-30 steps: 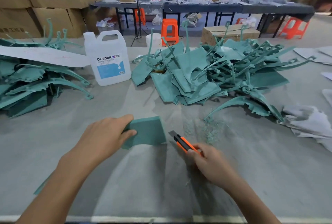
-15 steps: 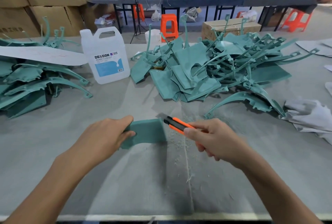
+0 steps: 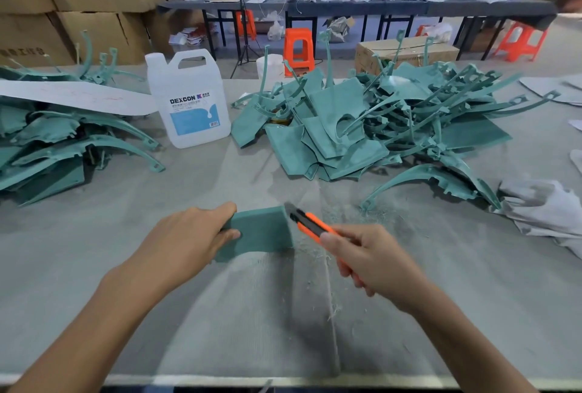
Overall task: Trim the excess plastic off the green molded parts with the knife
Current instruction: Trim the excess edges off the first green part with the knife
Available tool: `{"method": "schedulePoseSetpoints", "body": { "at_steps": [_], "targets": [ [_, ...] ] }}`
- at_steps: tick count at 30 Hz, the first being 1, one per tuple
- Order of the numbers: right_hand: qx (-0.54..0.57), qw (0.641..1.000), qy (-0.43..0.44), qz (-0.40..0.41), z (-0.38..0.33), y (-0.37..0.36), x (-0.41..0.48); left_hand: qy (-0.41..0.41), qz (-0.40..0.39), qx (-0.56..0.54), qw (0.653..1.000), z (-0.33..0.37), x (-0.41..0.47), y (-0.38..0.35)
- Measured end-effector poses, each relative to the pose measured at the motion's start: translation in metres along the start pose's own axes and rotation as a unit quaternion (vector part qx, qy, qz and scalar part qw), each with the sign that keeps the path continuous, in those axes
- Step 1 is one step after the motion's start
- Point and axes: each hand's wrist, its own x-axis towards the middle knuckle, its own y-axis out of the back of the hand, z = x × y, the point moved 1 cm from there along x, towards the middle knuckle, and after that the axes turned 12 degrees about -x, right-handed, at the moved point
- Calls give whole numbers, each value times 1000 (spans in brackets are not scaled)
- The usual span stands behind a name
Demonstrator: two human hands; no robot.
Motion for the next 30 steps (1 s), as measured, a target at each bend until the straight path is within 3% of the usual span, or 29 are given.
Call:
{"method": "schedulePoseSetpoints", "body": {
  "at_steps": [3, 5, 7, 10, 12, 14, 15, 17, 18, 20, 23, 25, 28, 30],
  "targets": [
    [110, 991, 66, -26, -20, 16, -2, 0, -6, 15, 1000, 4, 2, 1],
    [118, 992, 51, 5, -21, 18, 2, 3, -4, 18, 1000, 4, 2, 2],
    [38, 998, 3, 54, -15, 13, 5, 1, 3, 13, 1000, 3, -1, 1],
    [-61, 998, -28, 10, -5, -8, 2, 1, 5, 1, 1000, 0, -3, 0],
    [36, 999, -21, -18, -3, -13, -4, 3, 7, -8, 1000, -3, -4, 0],
    [206, 977, 1, -46, -5, -4, -10, 4, 9, -19, 1000, -5, -6, -1],
    [234, 971, 12, -42, -5, 2, -12, 4, 13, -24, 1000, -6, -6, -2],
    [145, 989, 1, 10, 5, 14, -11, 0, 20, -21, 1000, -8, -6, -1],
    [33, 998, -13, 47, 15, 18, -9, -3, 24, -19, 1000, -9, -5, 0],
    [-193, 978, -33, 67, 38, 23, -9, -16, 35, -36, 999, -10, -3, 1],
    [-281, 954, -85, 54, 68, 21, -10, -55, 51, -91, 993, -8, 4, -1],
    [-298, 940, -110, 127, 89, 27, -8, -88, 78, -99, 988, -4, 15, -7],
    [-329, 866, -101, 363, 127, 78, -1, -90, 141, -100, 981, 3, 26, -26],
    [-371, 809, -152, 430, 158, 130, 3, -63, 166, -118, 977, 3, 30, -44]
  ]
}}
